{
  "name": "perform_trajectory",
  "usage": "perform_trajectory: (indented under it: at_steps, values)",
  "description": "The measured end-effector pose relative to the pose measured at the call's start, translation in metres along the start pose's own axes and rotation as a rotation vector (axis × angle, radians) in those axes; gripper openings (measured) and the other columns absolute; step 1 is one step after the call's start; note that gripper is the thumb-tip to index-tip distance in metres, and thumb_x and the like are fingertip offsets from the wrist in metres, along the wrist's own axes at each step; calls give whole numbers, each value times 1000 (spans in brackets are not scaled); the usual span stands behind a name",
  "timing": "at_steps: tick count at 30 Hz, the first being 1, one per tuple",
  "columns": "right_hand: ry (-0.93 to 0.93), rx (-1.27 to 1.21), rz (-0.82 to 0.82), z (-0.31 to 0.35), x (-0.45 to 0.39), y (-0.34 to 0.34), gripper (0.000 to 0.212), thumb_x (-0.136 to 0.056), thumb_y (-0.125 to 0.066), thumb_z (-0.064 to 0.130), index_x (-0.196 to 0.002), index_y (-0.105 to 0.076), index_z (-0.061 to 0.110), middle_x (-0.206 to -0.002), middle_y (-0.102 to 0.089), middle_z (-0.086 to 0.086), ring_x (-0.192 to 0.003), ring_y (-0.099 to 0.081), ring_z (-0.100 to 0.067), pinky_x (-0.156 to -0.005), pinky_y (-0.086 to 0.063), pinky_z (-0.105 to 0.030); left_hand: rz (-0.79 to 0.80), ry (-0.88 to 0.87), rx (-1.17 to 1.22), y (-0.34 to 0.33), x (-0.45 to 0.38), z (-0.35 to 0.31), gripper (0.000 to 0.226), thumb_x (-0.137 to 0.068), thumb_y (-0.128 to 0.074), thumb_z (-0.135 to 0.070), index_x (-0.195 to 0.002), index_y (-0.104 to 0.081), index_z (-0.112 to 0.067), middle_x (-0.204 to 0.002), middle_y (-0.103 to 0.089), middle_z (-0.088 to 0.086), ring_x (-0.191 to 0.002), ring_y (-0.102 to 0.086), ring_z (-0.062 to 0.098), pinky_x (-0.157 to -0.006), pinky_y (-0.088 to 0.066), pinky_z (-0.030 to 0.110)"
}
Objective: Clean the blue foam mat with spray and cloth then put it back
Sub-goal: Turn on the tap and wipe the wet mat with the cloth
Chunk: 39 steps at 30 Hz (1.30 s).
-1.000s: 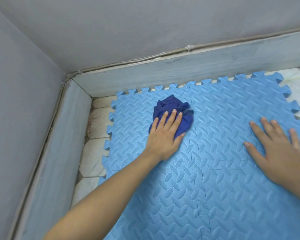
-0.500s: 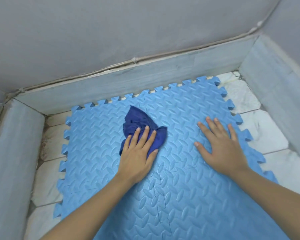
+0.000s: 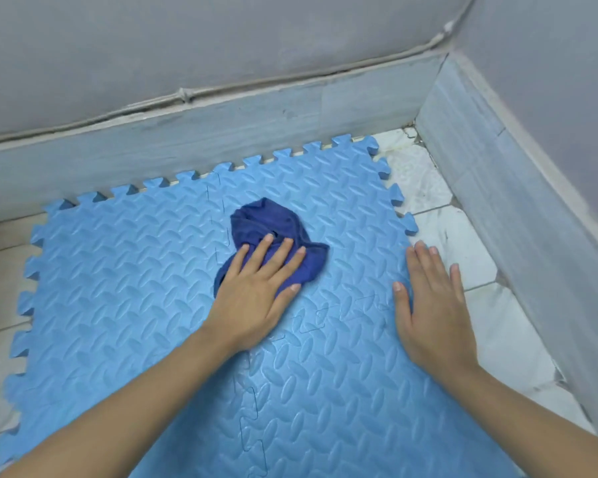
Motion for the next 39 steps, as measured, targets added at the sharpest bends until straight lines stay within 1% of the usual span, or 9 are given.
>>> perform_trajectory:
  at_steps: [3, 10, 16, 20, 22, 27, 29, 31, 39]
  values:
    - [4, -2, -23, -3, -2, -3, 59, -98, -30, 32, -148, -39, 4, -156, -37, -11, -148, -26, -23, -122, -16, -44, 32, -88, -15, 0, -58, -21, 57, -97, -11, -54, -150, -21, -36, -159, -21, -7, -148, -15, 22, -118, -10, 45]
    - [9, 9, -23, -2, -8, -4, 58, -96, -30, 29, -147, -40, 4, -156, -38, -11, -148, -28, -24, -121, -20, -46, 59, 165, 60, 8, -181, -22, 54, -100, -15, -51, -152, -10, -38, -162, 0, -6, -149, 5, 24, -118, 4, 49]
    - [21, -19, -45, -5, -6, -3, 55, -95, -29, 19, -147, -40, 3, -155, -38, -12, -147, -30, -27, -121, -21, -46, 82, -67, 4, -4, -59, -54, 61, -95, -6, -55, -152, -15, -34, -161, -9, -5, -149, -5, 25, -119, -4, 43]
    - [24, -43, -36, -6, -6, -4, 55, -95, -32, 15, -147, -39, 2, -156, -36, -13, -148, -28, -28, -121, -21, -45, 134, -159, -92, -16, 50, -53, 58, -98, -17, -53, -151, -23, -30, -160, -18, -4, -147, -16, 24, -116, -14, 44]
    - [29, -51, -24, -6, -7, -4, 55, -95, -33, 14, -148, -37, 1, -157, -35, -13, -148, -26, -28, -121, -22, -44, 121, -67, -104, -16, 84, -21, 58, -97, -17, -54, -151, -23, -31, -159, -20, -4, -146, -21, 24, -115, -18, 45]
    - [35, -33, -6, -4, -7, -2, 52, -98, -34, 13, -149, -35, 1, -157, -34, -15, -149, -25, -30, -119, -26, -44, 9, 524, 15, 6, 151, 115, 69, -92, -10, -56, -152, -20, -24, -160, -17, 4, -146, -17, 31, -114, -21, 54]
    - [31, -29, 2, -4, -7, -2, 51, -100, -35, 13, -149, -34, 1, -158, -32, -16, -149, -24, -31, -120, -25, -45, 37, 580, 18, 12, 179, 132, 71, -91, -8, -55, -153, -20, -22, -160, -17, 7, -146, -16, 34, -114, -23, 55]
    - [23, -14, 10, -3, -7, -2, 51, -100, -33, 15, -149, -33, 1, -158, -32, -17, -149, -24, -32, -120, -24, -47, 83, 459, -34, 7, 213, 120, 67, -94, -10, -54, -152, -19, -23, -160, -17, 4, -146, -15, 32, -113, -24, 54]
    - [-120, 48, 50, 5, -2, -5, 50, -102, -30, 19, -151, -28, 11, -162, -23, -9, -147, -21, -30, -114, -20, -63, 251, -476, -202, -32, 331, -4, 65, -93, -38, -56, -151, -25, -28, -159, -22, 2, -146, -18, 29, -114, -17, 49]
Point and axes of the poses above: each hand's wrist, its own x-axis away from the middle knuckle, its own y-axis out of the back of the hand, z = x × y, the point moved 5 cm from there along -x, towards the middle knuckle
